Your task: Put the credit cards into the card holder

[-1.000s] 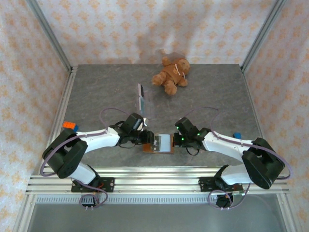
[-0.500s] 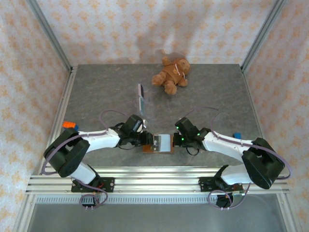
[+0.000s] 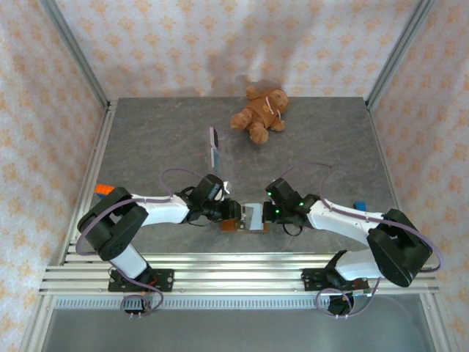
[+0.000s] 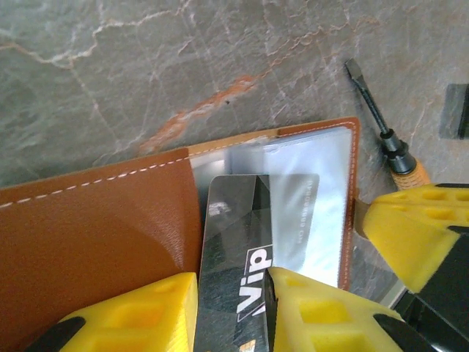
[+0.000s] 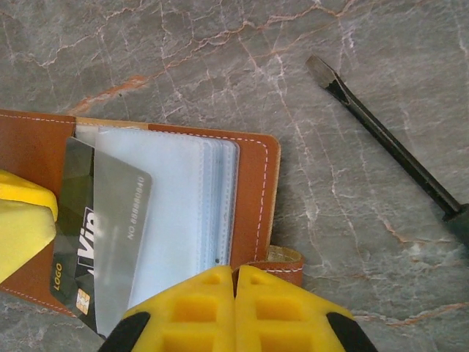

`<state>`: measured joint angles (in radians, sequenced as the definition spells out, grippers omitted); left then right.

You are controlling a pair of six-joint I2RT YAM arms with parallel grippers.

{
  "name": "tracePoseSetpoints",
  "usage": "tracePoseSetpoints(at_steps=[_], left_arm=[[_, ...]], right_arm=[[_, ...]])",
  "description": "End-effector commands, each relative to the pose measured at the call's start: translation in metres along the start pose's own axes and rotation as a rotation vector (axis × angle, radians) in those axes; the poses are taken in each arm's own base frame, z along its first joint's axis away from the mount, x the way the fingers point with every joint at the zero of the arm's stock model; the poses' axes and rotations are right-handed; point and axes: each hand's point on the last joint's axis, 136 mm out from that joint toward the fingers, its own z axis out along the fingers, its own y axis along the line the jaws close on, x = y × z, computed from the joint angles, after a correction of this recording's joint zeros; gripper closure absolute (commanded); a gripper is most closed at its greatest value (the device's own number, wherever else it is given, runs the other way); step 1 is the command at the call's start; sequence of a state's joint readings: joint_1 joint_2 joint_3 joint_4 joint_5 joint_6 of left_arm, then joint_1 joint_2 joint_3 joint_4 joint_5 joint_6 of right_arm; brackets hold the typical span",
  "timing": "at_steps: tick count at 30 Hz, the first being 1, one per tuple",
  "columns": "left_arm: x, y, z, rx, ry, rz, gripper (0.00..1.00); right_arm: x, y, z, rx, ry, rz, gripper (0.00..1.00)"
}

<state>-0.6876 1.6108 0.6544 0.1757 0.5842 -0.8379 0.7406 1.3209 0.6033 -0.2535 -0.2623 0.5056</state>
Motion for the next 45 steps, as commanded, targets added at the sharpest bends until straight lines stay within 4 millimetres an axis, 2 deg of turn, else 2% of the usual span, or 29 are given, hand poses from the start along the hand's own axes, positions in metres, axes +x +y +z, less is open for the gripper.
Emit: tracePoseSetpoints(at_steps=[1,7,14,22,31,36,40,41,43,45], left_arm=[[-0.006,-0.022,0.002,0.06,-0.006,0.022,0.71],[-0.009,-0.029,0.004,0.113,-0.022,0.001,0.71],[-0.008,-0.032,0.005,0.143,-0.029,-0.014,0.7],[-0.006,-0.02,-0.013,0.076,-0.049,0.014,0.66],[-0.011,-0.003,-0.028,0.04,-0.084,0.0,0.64],[-0.005,0.012,-0.034,-0.027,-0.085,0.028,0.65],[0.0,0.022,-0.031,-0.047,-0.075,0.031,0.65],[0.001,0.023,-0.029,-0.046,-0.069,0.029,0.65],[0.002,0.024,-0.025,-0.039,-0.058,0.023,0.66],[0.004,0.028,-0.021,-0.043,-0.052,0.015,0.68]], right_arm=[[0.005,-0.003,0.003,-0.002,0.003,0.016,1.0],[0.001,0.009,0.008,-0.035,0.029,0.003,1.0],[-0.002,0.014,0.01,-0.042,0.036,-0.001,1.0],[-0.005,0.004,0.004,0.016,0.016,-0.016,1.0],[-0.009,-0.007,-0.007,0.091,-0.005,-0.042,0.77],[-0.019,-0.011,-0.028,0.152,-0.053,-0.071,0.61],[-0.024,-0.005,-0.041,0.165,-0.085,-0.085,0.51],[-0.024,-0.002,-0.042,0.159,-0.09,-0.084,0.4],[-0.025,0.006,-0.041,0.146,-0.101,-0.074,0.25],[-0.026,0.015,-0.038,0.135,-0.111,-0.063,0.16]])
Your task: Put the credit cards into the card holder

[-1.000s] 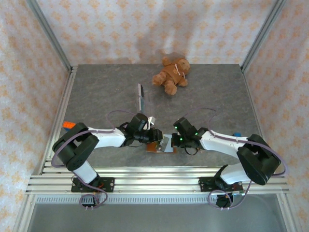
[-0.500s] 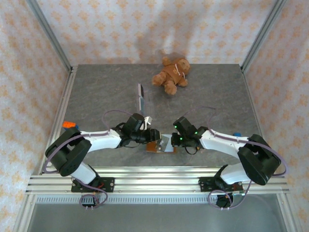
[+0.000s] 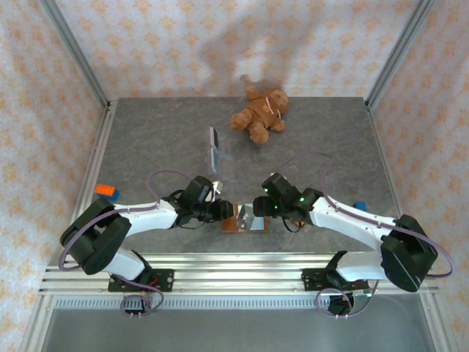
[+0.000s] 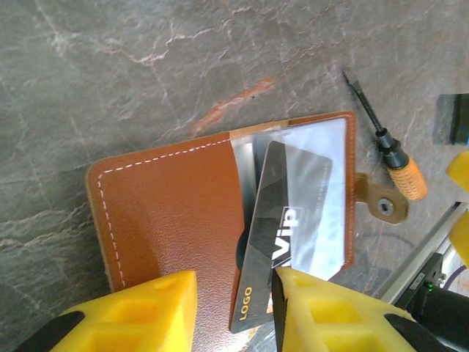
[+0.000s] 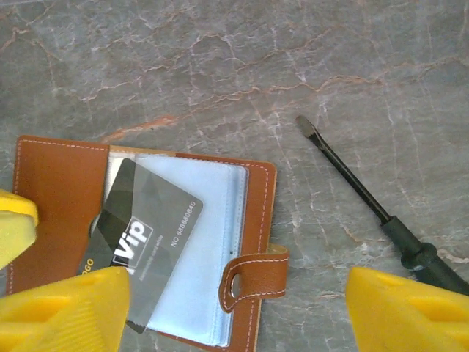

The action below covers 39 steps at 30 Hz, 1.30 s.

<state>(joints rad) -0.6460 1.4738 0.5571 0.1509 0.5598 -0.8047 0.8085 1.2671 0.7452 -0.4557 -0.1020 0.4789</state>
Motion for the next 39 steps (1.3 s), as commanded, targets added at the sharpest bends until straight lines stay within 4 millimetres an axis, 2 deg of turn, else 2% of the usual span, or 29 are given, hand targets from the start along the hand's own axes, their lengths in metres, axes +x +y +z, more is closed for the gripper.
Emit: tracePoseSetpoints(at_steps=[1,5,11,18,23,26,30,34,39], left_arm=[[0.004,0.015,0.007,-0.037,0.007,0.001,0.69],[0.008,0.023,0.008,-0.042,0.002,-0.019,0.72],[0.012,0.029,0.008,-0.054,0.002,-0.031,0.74],[0.012,0.031,0.009,-0.064,0.003,-0.029,0.77],[0.012,0.034,0.011,-0.078,0.017,-0.029,0.78],[0.011,0.032,0.011,-0.083,0.027,-0.025,0.78],[0.011,0.032,0.012,-0.089,0.038,-0.013,0.78],[0.014,0.034,0.016,-0.077,0.052,-0.022,0.78],[0.017,0.034,0.023,-0.055,0.077,-0.038,0.78]], right_arm=[[-0.006,0.008,0.0,0.036,-0.035,0.026,0.1],[0.0,0.02,0.013,0.09,-0.037,-0.009,0.02],[0.007,0.031,0.023,0.13,-0.041,-0.054,0.01],[0.015,0.031,0.037,0.183,-0.025,-0.104,0.02],[0.023,0.029,0.039,0.206,-0.001,-0.142,0.06],[0.021,0.031,0.028,0.191,0.005,-0.192,0.08],[0.009,0.034,0.006,0.158,-0.04,-0.363,0.08],[0.003,0.037,-0.005,0.143,-0.053,-0.595,0.07],[0.015,0.053,-0.014,-0.005,-0.052,-0.95,0.07]])
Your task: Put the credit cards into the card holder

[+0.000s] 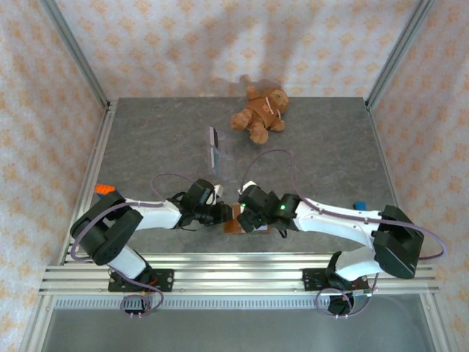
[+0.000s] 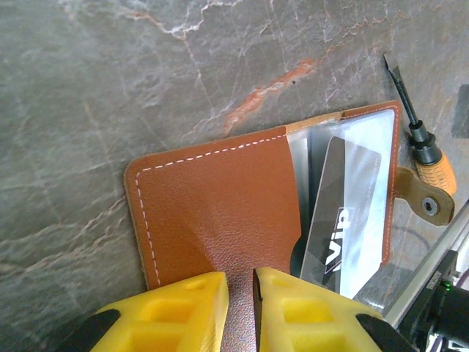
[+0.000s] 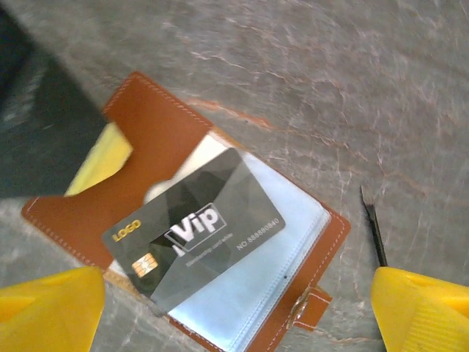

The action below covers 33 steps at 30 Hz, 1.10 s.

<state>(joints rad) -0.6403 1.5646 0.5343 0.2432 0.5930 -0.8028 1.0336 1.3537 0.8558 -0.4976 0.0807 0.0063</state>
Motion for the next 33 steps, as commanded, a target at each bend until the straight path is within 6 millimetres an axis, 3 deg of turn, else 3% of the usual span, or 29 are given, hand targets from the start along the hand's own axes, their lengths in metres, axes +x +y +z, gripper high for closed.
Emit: tracePoseSetpoints(at_steps=[1,4,7,10,12,14,17,28,33], left_arm=[[0.011,0.02,0.008,-0.052,0.048,-0.029,0.78],[0.01,0.02,0.009,-0.043,0.054,-0.037,0.78],[0.011,0.02,0.011,-0.041,0.061,-0.04,0.78],[0.01,0.016,0.011,-0.02,0.061,-0.045,0.77],[0.007,0.011,0.009,-0.006,0.053,-0.046,0.74],[0.003,0.005,0.006,0.009,0.04,-0.04,0.7],[-0.006,-0.01,0.001,0.041,0.02,-0.03,0.67],[-0.026,-0.056,-0.032,0.088,-0.034,0.022,0.62],[-0.022,-0.065,-0.028,0.093,-0.024,0.023,0.6]], right_arm=[[0.002,0.014,-0.011,-0.097,-0.052,-0.338,0.07],[0.008,0.031,-0.015,-0.206,-0.128,-0.502,0.07],[-0.005,0.025,-0.014,-0.197,-0.176,-0.442,0.07],[-0.029,0.007,-0.018,-0.154,-0.201,-0.198,0.07],[-0.04,-0.022,-0.018,-0.064,-0.198,0.111,0.06],[-0.026,-0.046,-0.01,-0.019,-0.106,0.335,0.05],[0.007,-0.067,0.002,0.038,0.048,0.471,0.07],[0.045,-0.047,0.016,-0.031,0.184,0.641,0.09],[0.048,-0.041,0.019,-0.063,0.187,0.666,0.1]])
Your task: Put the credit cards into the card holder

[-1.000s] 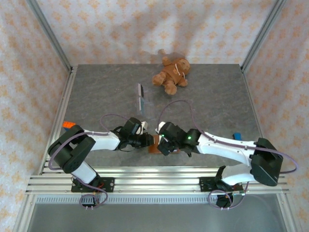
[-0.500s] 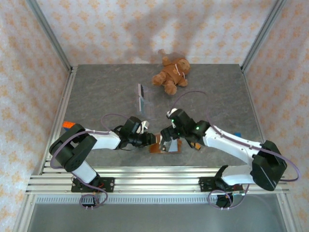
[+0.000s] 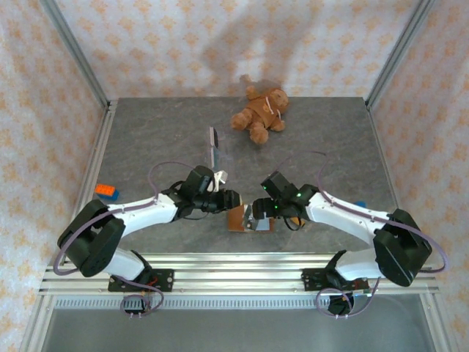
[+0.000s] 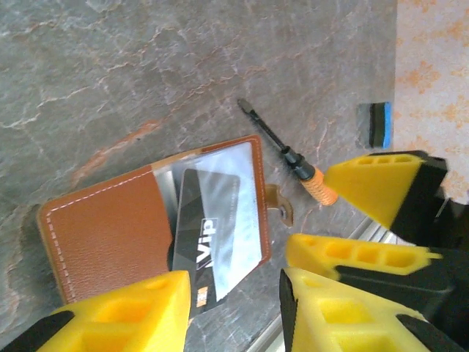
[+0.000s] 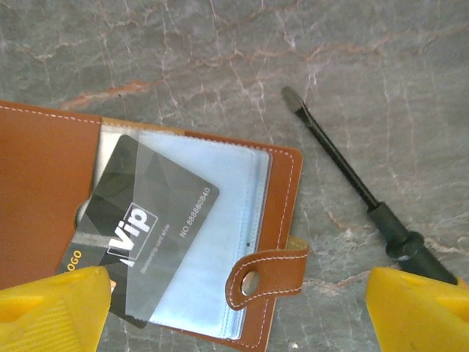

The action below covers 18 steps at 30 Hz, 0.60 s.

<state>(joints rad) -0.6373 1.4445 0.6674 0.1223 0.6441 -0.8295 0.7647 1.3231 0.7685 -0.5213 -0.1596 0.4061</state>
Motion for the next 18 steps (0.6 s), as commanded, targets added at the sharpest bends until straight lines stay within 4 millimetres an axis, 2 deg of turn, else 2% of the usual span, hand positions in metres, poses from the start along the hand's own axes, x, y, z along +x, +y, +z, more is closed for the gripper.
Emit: tracePoseSetpoints(at_steps=[1,6,14,18], left_arm=[[0.007,0.0,0.006,-0.032,0.021,-0.004,0.6],[0.012,-0.001,0.021,-0.042,0.05,-0.01,0.57],[0.017,0.017,0.038,-0.103,0.078,-0.017,0.54],[0.019,0.023,0.047,-0.115,0.106,-0.018,0.54]], right_arm=[[0.008,-0.005,0.004,0.017,0.023,0.041,0.11],[0.011,-0.015,0.014,0.066,0.039,0.044,0.21],[0.014,-0.018,0.027,0.05,0.062,0.05,0.73],[0.018,-0.014,0.034,0.025,0.087,0.052,0.87]])
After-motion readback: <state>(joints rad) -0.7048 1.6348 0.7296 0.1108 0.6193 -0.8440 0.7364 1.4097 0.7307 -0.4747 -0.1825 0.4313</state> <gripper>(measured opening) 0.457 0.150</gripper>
